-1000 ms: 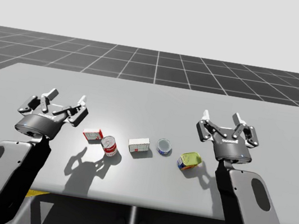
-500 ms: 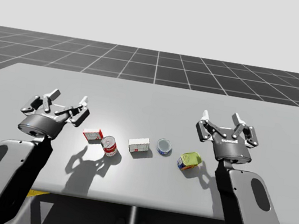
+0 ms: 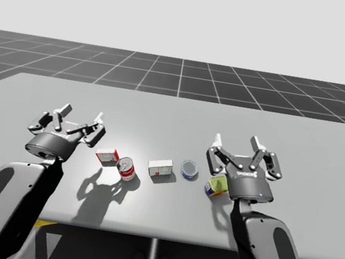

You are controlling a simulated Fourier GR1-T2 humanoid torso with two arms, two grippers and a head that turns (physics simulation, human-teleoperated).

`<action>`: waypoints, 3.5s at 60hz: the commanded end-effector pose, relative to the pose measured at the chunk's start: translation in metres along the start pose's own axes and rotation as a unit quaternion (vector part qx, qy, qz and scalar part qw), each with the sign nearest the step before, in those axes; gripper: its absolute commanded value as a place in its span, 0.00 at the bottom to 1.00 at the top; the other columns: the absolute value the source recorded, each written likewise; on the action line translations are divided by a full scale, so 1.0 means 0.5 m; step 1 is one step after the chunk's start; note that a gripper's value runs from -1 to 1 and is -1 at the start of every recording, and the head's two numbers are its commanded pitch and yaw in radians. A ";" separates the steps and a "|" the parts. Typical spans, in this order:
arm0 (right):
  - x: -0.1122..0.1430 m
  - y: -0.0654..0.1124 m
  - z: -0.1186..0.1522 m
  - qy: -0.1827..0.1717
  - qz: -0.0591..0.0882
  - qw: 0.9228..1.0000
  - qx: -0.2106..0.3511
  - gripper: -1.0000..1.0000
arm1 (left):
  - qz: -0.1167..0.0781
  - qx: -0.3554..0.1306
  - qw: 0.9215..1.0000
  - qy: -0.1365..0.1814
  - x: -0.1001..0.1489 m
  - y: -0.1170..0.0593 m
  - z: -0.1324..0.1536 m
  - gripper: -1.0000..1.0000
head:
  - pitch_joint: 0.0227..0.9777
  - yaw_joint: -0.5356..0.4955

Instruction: Pick up the pudding box and lift it.

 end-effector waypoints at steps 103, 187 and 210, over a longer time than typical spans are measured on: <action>-0.171 0.396 0.082 0.191 0.037 0.981 0.021 0.00 | -0.004 0.000 1.000 0.001 -0.003 -0.008 0.002 0.00 | 0.82 0.57; -0.203 0.385 0.037 0.230 -0.013 0.972 0.050 1.00 | -0.007 -0.005 1.000 -0.001 -0.003 -0.019 0.008 0.00 | 0.46 0.56; -0.165 0.379 0.050 0.202 -0.018 0.978 0.058 1.00 | -0.007 -0.004 1.000 -0.001 -0.005 -0.018 0.007 0.00 | 0.41 0.55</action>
